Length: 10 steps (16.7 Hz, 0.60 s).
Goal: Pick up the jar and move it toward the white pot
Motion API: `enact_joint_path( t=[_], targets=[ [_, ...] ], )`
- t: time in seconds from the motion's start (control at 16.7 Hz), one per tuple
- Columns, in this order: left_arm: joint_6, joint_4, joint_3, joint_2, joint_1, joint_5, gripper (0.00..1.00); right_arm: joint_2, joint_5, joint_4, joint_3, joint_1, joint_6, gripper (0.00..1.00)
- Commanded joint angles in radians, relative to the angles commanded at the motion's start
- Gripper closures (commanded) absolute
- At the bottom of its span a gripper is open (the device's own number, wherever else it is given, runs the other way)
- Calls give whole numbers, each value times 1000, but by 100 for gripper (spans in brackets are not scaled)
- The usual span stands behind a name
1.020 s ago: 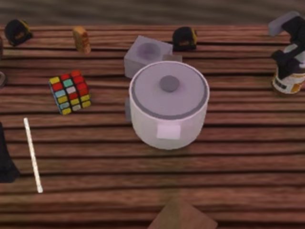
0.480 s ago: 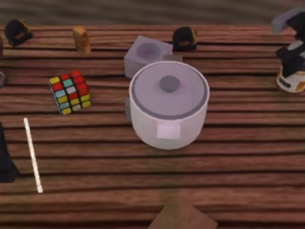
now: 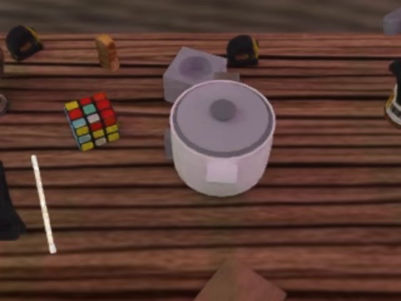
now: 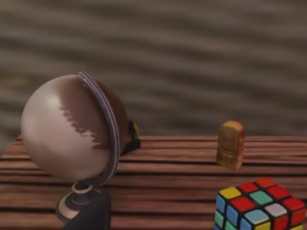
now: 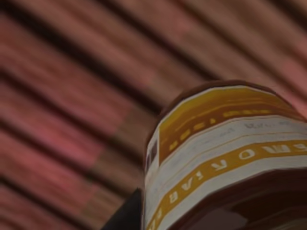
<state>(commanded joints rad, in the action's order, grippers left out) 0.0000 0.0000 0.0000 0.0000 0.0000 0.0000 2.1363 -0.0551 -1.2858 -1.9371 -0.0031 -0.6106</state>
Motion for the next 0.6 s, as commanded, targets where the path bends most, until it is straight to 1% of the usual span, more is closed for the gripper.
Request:
enact_joint_path(
  t=[0.12, 0.42, 0.6],
  targets=[
    [0, 0, 0, 0, 0, 0, 0, -41, 0, -2, 41, 1, -1, 100],
    [0, 0, 0, 0, 0, 0, 0, -43, 0, -2, 43, -3, 3, 100],
    [0, 0, 0, 0, 0, 0, 0, -36, 5, 11, 54, 23, 66, 100]
  ],
)
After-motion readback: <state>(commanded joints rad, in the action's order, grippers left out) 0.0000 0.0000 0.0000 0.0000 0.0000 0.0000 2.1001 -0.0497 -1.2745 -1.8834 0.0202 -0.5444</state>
